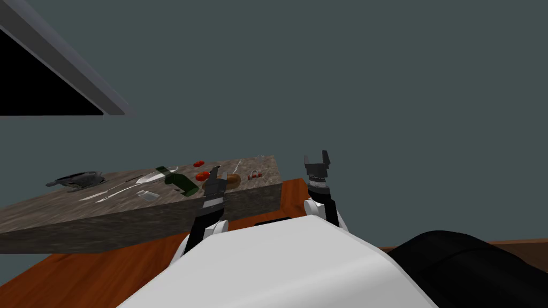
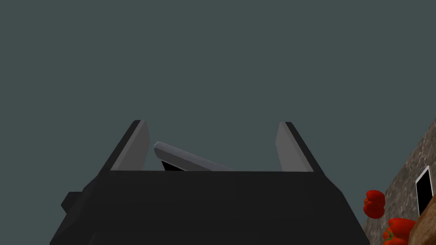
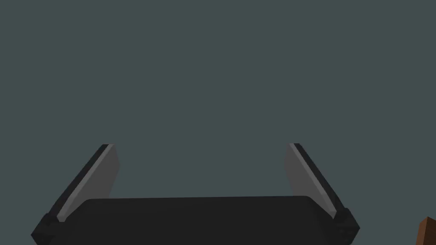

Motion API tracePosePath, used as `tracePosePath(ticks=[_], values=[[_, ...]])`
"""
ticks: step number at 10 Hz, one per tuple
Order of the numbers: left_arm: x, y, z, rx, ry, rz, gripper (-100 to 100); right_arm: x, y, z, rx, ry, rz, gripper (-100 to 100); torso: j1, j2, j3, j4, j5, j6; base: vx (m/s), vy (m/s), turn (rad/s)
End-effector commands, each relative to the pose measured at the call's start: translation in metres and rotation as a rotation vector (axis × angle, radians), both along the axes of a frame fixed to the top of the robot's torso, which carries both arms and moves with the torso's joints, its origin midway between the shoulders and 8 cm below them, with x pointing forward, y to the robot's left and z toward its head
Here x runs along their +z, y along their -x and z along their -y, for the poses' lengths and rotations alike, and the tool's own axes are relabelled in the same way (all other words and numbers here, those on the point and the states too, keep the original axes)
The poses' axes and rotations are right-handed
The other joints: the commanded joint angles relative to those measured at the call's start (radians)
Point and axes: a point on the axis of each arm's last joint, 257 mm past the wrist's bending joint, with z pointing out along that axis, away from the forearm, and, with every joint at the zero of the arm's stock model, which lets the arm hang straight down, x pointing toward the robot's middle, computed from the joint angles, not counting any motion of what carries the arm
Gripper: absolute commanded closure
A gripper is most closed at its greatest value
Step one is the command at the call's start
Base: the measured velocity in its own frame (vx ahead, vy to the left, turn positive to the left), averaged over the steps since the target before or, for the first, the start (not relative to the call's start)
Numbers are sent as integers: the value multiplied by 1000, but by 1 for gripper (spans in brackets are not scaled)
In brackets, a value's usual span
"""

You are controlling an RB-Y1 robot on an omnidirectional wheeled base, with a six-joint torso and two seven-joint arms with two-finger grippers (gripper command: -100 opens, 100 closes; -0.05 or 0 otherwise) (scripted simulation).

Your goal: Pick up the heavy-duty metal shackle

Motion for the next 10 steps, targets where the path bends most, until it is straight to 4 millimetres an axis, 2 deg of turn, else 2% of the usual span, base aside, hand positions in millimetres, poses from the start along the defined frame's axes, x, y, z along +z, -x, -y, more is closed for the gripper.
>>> tracePosePath(ticks=[1,6,7,9,10], values=[[-7,-2,-4,-9,-16,-35,-100,0,0,0,0,0,0,0,0,0,0,0,0,0,-3,-15,-54],[-36,-6,-33,2,7,-175,-100,0,0,0,0,0,0,0,-3,1,0,0,-1,0,-10,-37,-72],[-37,-6,-34,3,7,-177,-100,0,0,0,0,0,0,0,-2,1,1,0,-1,0,-9,-25,-24],[-50,-5,-51,19,39,-238,-100,0,0,0,0,0,0,0,-2,0,0,0,0,0,-5,-37,-95],[-54,-6,-52,22,42,-253,-100,0,0,0,0,0,0,0,-3,1,0,0,-1,0,-5,-32,-35]])
